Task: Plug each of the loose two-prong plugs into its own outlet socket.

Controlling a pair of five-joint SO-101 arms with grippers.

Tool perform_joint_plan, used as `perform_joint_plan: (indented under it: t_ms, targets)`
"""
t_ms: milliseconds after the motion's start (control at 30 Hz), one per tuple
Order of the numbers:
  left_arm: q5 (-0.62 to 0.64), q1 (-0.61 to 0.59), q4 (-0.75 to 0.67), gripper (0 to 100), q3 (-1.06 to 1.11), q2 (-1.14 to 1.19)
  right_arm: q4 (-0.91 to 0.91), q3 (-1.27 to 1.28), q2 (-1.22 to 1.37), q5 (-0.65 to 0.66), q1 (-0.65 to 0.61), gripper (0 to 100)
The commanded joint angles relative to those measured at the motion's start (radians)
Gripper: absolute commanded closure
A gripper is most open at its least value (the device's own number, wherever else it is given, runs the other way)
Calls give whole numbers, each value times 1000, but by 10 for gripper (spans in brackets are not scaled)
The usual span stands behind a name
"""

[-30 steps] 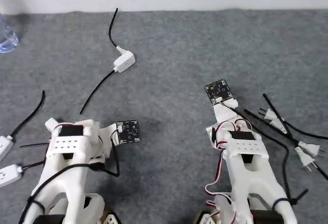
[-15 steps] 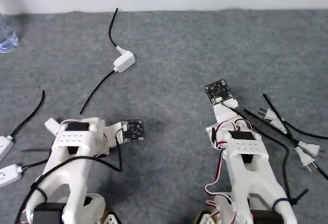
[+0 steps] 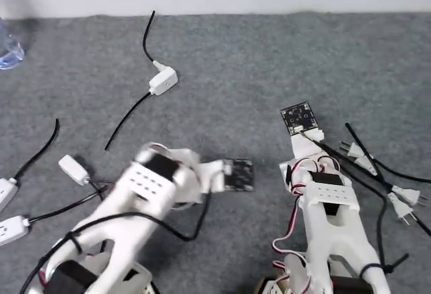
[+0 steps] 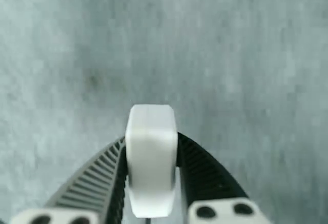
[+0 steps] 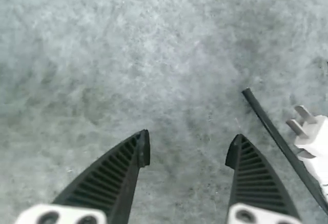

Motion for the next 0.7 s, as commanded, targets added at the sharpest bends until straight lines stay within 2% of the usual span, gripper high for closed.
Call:
perform_joint_plan:
  t_ms: [0, 67, 167, 233, 300, 367, 467, 533, 667]
  targets:
    - [130, 130, -158, 987, 45, 3, -24, -12, -28, 3, 13, 768]
    - [180, 166, -218, 987, 64, 3, -24, -12, -28, 3, 13, 768]
    - [302, 164, -296, 987, 71, 3, -24, -12, -28, 3, 13, 768]
    - [338, 164, -316, 983, 74, 12, -24, -12, -28, 3, 13, 768]
    - [302, 170, -318, 947, 76, 54, -24, -12, -28, 5, 13, 768]
    - [279, 172, -315, 862, 70, 120, -24, -12, -27, 6, 13, 768]
    - [273, 167, -219, 753, -7, 181, -24, -12, -24, 6, 12, 768]
    - [258, 170, -166, 734, -41, 210, -24, -12, -24, 8, 12, 768]
    - [201, 167, -157, 743, -58, 239, -24, -12, -22, 8, 8, 768]
